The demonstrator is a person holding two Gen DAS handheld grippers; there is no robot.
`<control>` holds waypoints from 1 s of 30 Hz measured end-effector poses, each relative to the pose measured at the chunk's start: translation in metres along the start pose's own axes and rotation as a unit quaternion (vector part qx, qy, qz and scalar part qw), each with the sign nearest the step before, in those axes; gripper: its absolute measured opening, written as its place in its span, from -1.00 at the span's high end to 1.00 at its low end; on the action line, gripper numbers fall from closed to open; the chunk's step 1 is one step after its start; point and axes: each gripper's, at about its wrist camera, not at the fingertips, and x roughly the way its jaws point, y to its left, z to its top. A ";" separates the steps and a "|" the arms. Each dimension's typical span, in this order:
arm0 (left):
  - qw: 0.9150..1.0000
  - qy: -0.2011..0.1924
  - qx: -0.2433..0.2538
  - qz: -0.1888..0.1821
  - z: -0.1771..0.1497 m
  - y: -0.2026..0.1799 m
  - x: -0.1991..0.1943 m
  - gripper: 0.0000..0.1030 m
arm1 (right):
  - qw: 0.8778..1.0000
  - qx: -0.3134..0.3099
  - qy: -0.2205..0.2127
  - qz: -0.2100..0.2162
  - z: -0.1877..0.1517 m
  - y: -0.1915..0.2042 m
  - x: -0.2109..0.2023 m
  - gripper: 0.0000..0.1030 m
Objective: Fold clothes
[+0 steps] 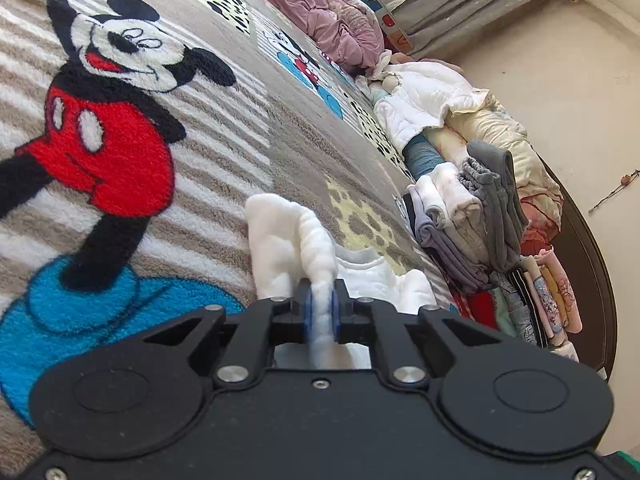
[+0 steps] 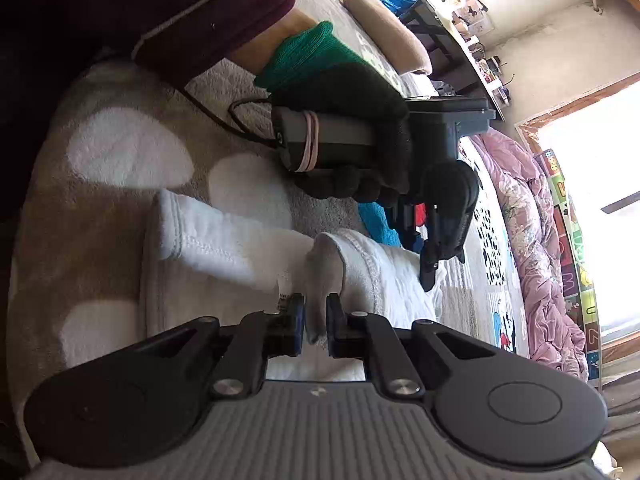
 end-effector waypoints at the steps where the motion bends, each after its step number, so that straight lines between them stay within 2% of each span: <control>1: 1.000 -0.001 0.003 0.002 0.000 -0.001 0.000 0.85 | 1.000 0.015 0.001 0.004 0.000 -0.006 -0.007 0.78; 3: 1.000 -0.002 0.005 0.004 -0.001 -0.002 -0.001 0.85 | 0.999 0.050 0.001 0.012 -0.001 -0.021 -0.021 0.78; 5: 1.000 -0.003 0.006 0.006 -0.002 -0.003 -0.001 0.83 | 0.993 0.115 -0.020 0.017 -0.002 -0.044 -0.025 0.78; 8: 1.000 -0.003 0.012 0.010 -0.003 -0.007 -0.001 0.81 | 0.976 0.212 -0.049 0.026 -0.002 -0.077 -0.028 0.77; 10: 1.000 -0.001 0.016 0.009 -0.003 -0.009 0.000 0.77 | 0.960 0.271 -0.064 0.030 -0.001 -0.087 -0.008 0.77; 11: 1.000 0.002 0.018 0.007 -0.003 -0.010 -0.001 0.67 | 0.952 0.297 -0.063 0.035 -0.001 -0.090 0.005 0.77; 13: 0.999 0.004 0.029 0.012 -0.001 -0.012 -0.008 0.63 | 0.944 0.322 -0.007 0.066 -0.004 -0.088 0.049 0.77; 14: 0.999 0.002 0.047 0.021 0.001 -0.017 -0.015 0.63 | 0.942 0.325 0.026 0.084 -0.007 -0.082 0.066 0.78; 15: 0.997 -0.006 0.071 0.037 0.002 -0.022 -0.022 0.63 | 0.942 0.322 0.034 0.084 -0.011 -0.075 0.071 0.78; 17: 0.989 -0.028 0.126 0.073 0.002 -0.035 -0.036 0.62 | 0.944 0.323 0.018 0.072 -0.016 -0.069 0.069 0.77; 21: 0.985 -0.054 0.161 0.043 0.000 -0.043 -0.047 0.62 | 0.954 0.295 0.021 0.056 -0.013 -0.064 0.066 0.77; 23: 0.979 -0.061 0.188 0.039 -0.002 -0.050 -0.041 0.62 | 0.954 0.293 0.021 0.052 -0.012 -0.063 0.066 0.77; 25: 0.975 -0.048 0.215 0.041 -0.006 -0.054 -0.026 0.62 | 0.951 0.305 0.017 0.054 -0.015 -0.064 0.066 0.77; 27: 0.970 -0.008 0.230 0.082 -0.012 -0.052 0.000 0.62 | 0.946 0.320 0.011 0.060 -0.019 -0.068 0.068 0.77; 30: 0.962 0.004 0.249 0.109 -0.016 -0.051 0.017 0.62 | 0.935 0.347 0.003 0.069 -0.028 -0.068 0.068 0.77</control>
